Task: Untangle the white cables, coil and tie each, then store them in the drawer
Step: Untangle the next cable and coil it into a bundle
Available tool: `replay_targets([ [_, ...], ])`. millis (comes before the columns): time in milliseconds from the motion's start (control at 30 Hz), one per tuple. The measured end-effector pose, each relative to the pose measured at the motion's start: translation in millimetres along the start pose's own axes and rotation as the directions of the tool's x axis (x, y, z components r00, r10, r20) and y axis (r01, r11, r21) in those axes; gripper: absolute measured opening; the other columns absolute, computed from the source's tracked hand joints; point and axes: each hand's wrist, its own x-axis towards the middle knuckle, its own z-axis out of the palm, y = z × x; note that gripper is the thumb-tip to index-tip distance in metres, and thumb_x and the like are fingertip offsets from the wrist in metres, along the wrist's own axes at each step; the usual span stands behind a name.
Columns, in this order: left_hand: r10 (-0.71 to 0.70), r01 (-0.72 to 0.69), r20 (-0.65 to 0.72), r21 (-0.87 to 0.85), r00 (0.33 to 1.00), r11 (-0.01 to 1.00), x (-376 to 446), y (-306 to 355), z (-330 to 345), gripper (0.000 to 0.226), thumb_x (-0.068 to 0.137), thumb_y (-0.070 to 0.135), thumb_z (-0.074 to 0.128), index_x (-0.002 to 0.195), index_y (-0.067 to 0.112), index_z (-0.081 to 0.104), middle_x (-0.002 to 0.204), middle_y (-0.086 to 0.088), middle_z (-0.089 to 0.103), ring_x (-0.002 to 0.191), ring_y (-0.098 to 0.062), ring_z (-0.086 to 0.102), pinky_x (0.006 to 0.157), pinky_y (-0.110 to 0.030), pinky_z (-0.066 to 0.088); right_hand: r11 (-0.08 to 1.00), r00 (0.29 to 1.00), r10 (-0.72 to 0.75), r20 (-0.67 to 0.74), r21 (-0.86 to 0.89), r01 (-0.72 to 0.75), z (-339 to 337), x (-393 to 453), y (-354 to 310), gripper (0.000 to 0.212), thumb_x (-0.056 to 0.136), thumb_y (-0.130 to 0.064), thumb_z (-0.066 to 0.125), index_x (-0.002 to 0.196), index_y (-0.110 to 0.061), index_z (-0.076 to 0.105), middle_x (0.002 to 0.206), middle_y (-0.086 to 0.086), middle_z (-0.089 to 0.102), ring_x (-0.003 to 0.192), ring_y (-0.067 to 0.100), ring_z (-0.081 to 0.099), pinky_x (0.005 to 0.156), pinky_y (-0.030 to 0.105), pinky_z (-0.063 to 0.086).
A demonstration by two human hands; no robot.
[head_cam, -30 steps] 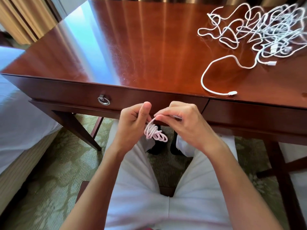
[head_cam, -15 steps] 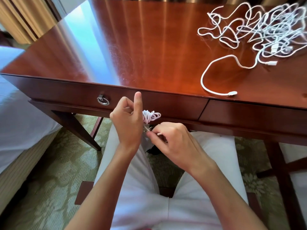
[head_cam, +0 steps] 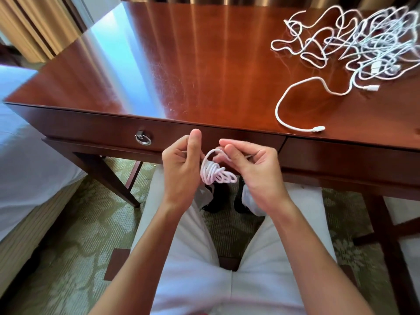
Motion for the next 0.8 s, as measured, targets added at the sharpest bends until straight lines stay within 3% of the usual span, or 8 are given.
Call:
replay_targets([
  [133, -0.086, 0.076, -0.152, -0.070, 0.985, 0.995, 7.2, 0.5, 4.4, 0.053, 0.105, 0.027, 0.050, 0.055, 0.014, 0.038, 0.046, 0.001, 0.033, 0.044, -0.017, 0.031, 0.042, -0.029, 0.027, 0.906, 0.971, -0.229, -0.069, -0.379, 0.187, 15.2, -18.8, 26.9, 0.017, 0.098, -0.010, 0.062, 0.092, -0.016, 0.076, 0.059, -0.007, 0.065, 0.049, 0.004, 0.057, 0.052, 0.026, 0.045],
  [200, -0.091, 0.078, -0.189, -0.075, 0.978, 0.994, 8.7, -0.6, 9.0, 0.053, 0.104, 0.028, 0.051, 0.056, 0.011, 0.041, 0.049, -0.005, 0.034, 0.048, -0.020, 0.032, 0.044, -0.035, 0.028, 0.778, 0.933, -0.345, -0.104, -0.587, 0.222, 26.6, -28.2, 37.7, 0.022, 0.102, -0.020, 0.052, 0.093, -0.015, 0.071, 0.059, -0.012, 0.058, 0.049, 0.006, 0.054, 0.051, 0.027, 0.041],
  [267, -0.103, 0.079, -0.244, -0.107, 0.964, 0.991, 10.7, -1.8, 12.4, 0.053, 0.103, 0.030, 0.052, 0.057, 0.005, 0.042, 0.053, -0.008, 0.037, 0.052, -0.024, 0.035, 0.047, -0.041, 0.031, 0.671, 0.910, -0.406, -0.089, -0.704, 0.231, 36.3, -35.6, 43.5, 0.030, 0.105, -0.025, 0.041, 0.091, -0.011, 0.063, 0.067, -0.004, 0.062, 0.057, 0.015, 0.057, 0.052, 0.033, 0.040],
  [433, -0.016, 0.011, -0.375, -0.014, 0.927, 1.000, 22.1, -7.3, 8.3, 0.056, 0.104, 0.022, 0.051, 0.059, -0.008, 0.037, 0.055, -0.008, 0.035, 0.053, -0.015, 0.032, 0.050, -0.033, 0.031, 0.583, 0.927, -0.366, 0.080, -0.757, 0.295, 40.3, -40.7, 35.6, 0.035, 0.106, -0.029, 0.035, 0.096, -0.009, 0.063, 0.085, 0.002, 0.062, 0.074, 0.022, 0.058, 0.062, 0.037, 0.043],
  [567, 0.070, -0.046, -0.418, 0.066, 0.906, 0.997, 26.0, -8.5, 3.9, 0.058, 0.102, 0.020, 0.056, 0.055, -0.009, 0.039, 0.050, -0.022, 0.039, 0.048, -0.009, 0.036, 0.052, -0.021, 0.033, 0.372, 0.914, -0.328, 0.240, -0.856, 0.359, 29.7, -40.9, 22.7, 0.023, 0.103, -0.023, 0.043, 0.087, -0.015, 0.057, 0.077, -0.001, 0.058, 0.072, 0.023, 0.057, 0.057, 0.037, 0.041],
  [733, 0.061, -0.026, -0.416, 0.089, 0.907, 0.996, 27.3, -16.0, 4.3, 0.057, 0.097, 0.020, 0.063, 0.050, -0.001, 0.037, 0.047, -0.003, 0.033, 0.046, -0.007, 0.028, 0.051, -0.022, 0.029, 0.104, 0.846, -0.354, 0.398, -0.882, 0.459, 26.5, -40.7, 10.5, 0.018, 0.099, -0.013, 0.054, 0.081, -0.014, 0.059, 0.075, 0.002, 0.056, 0.072, 0.022, 0.053, 0.060, 0.035, 0.042],
  [800, 0.095, -0.041, -0.397, 0.142, 0.913, 0.989, 27.3, -16.5, 5.3, 0.057, 0.095, 0.020, 0.065, 0.050, 0.006, 0.033, 0.046, 0.001, 0.028, 0.046, -0.007, 0.025, 0.049, -0.023, 0.025, 0.069, 0.806, -0.352, 0.476, -0.845, 0.530, 26.5, -38.4, 8.2, 0.016, 0.097, -0.010, 0.057, 0.081, -0.011, 0.061, 0.076, 0.004, 0.057, 0.074, 0.023, 0.052, 0.061, 0.036, 0.043],
])
